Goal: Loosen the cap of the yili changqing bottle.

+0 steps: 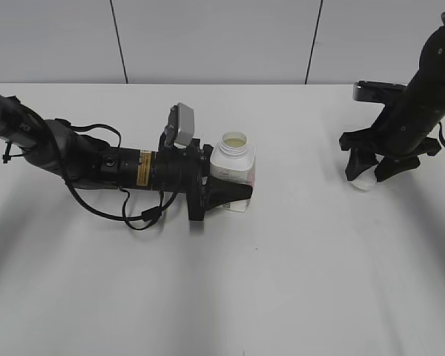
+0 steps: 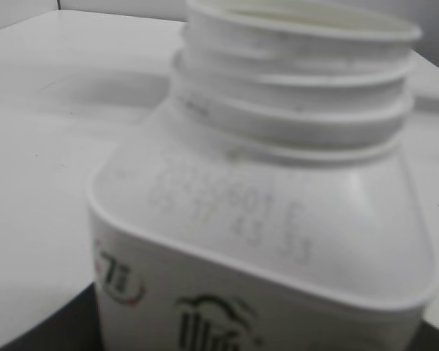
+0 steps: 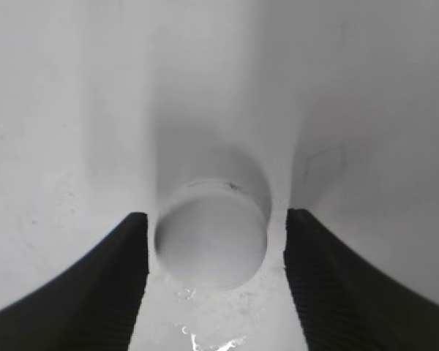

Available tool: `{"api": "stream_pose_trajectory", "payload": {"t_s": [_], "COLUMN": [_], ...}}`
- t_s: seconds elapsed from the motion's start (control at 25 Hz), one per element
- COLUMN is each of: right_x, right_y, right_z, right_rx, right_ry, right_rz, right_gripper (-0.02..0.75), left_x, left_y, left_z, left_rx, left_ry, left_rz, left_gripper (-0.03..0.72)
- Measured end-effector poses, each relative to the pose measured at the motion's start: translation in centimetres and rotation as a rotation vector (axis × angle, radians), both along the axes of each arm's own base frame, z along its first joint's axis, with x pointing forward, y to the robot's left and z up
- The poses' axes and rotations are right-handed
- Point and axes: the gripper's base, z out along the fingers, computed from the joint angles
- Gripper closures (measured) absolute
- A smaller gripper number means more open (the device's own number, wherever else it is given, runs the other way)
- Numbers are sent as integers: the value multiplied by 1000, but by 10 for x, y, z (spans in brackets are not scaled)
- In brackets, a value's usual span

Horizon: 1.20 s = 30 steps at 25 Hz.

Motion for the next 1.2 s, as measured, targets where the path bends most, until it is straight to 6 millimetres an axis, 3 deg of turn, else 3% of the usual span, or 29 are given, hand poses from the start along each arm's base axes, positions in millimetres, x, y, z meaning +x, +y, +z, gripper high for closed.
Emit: {"api": "stream_pose_trajectory", "payload": {"t_s": [0.16, 0.52, 0.88, 1.2], "right_x": [0, -1, -2, -2], "right_y": [1, 3, 4, 4], "right_z": [0, 5, 6, 6], "right_rx": [17, 37, 41, 38], "right_ry": [1, 43, 61, 63], "right_rz": [-13, -8, -4, -1], "right_gripper": [219, 207, 206, 206], "left_x": [0, 0, -1, -2], "left_y": [0, 0, 2, 1], "left_z": [0, 0, -7, -3], "left_rx": [2, 2, 35, 20], "left_ry": [0, 3, 45, 58], "left_rz": [-3, -1, 8, 3], "left_gripper": [291, 291, 157, 124]}}
